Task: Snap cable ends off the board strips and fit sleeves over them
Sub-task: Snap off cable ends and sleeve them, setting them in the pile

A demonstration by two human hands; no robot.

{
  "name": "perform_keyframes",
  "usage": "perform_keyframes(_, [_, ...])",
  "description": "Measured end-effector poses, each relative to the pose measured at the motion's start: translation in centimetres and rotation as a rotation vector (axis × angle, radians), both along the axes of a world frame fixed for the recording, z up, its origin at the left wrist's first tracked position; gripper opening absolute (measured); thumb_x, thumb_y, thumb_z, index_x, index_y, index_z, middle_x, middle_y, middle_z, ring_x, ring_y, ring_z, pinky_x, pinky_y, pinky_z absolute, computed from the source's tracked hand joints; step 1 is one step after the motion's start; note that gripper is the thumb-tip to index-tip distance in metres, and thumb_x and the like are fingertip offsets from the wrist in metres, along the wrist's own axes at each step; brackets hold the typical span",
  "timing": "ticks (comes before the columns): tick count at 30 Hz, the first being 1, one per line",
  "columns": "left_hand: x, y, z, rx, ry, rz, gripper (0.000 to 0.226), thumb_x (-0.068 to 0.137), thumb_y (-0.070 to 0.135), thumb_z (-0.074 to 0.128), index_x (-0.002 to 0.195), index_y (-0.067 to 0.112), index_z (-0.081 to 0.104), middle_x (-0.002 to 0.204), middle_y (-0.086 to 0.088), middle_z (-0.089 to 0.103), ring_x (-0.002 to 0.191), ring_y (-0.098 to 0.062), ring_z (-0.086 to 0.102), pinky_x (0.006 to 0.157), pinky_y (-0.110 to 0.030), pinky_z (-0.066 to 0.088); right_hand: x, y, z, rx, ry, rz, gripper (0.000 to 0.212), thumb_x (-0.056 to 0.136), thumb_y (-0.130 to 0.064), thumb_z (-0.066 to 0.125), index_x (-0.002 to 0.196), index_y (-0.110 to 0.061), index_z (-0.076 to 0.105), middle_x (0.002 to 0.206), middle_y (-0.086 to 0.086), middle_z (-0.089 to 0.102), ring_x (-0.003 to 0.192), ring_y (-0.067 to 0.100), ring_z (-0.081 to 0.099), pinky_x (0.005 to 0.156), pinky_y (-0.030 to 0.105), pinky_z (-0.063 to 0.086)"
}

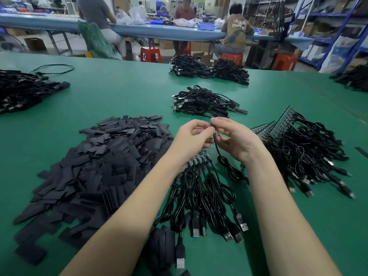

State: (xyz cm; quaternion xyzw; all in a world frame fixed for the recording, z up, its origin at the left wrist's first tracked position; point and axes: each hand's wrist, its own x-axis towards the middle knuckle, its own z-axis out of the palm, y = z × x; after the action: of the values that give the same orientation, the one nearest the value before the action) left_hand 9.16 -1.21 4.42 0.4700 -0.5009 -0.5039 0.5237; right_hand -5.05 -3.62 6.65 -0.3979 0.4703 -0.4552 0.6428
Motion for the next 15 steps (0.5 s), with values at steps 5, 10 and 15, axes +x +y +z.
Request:
perform_keyframes(5, [-1.1, 0.6, -1.0, 0.057, 0.186, 0.055, 0.02, 0.091, 0.008, 0.072, 0.108, 0.005, 0.062, 0.092, -0.01, 0.074, 0.076, -0.013, 0.069, 0.065, -0.018, 0.054, -0.1, -0.4, -0.4, -0.021, 0.072, -0.035, 0.01, 0.084, -0.02, 0.079, 0.091, -0.018, 0.072, 0.077, 0.0, 0.066, 0.051, 0.011, 0.059, 0.053, 0.017, 0.052])
perform_keyframes(10, [-1.2, 0.8, -2.0, 0.059, 0.202, 0.088, 0.018, 0.092, 0.003, 0.069, 0.106, 0.009, 0.059, 0.096, -0.015, 0.072, 0.071, -0.009, 0.069, 0.062, -0.018, 0.051, 0.1, 0.0, -0.3, -0.087, 0.212, -0.042, 0.013, 0.088, -0.028, 0.076, 0.097, -0.019, 0.07, 0.08, -0.001, 0.062, 0.051, 0.009, 0.062, 0.057, 0.02, 0.052])
perform_keyframes(15, [-1.0, 0.5, -2.8, 0.047, 0.244, 0.077, 0.017, 0.092, 0.002, 0.069, 0.098, 0.014, 0.059, 0.09, -0.007, 0.07, 0.068, -0.014, 0.071, 0.068, -0.024, 0.056, 1.3, -0.3, 1.2, -0.404, 0.569, -0.194, 0.006, 0.089, -0.032, 0.072, 0.085, -0.027, 0.071, 0.081, -0.004, 0.073, 0.065, 0.006, 0.064, 0.064, 0.023, 0.052])
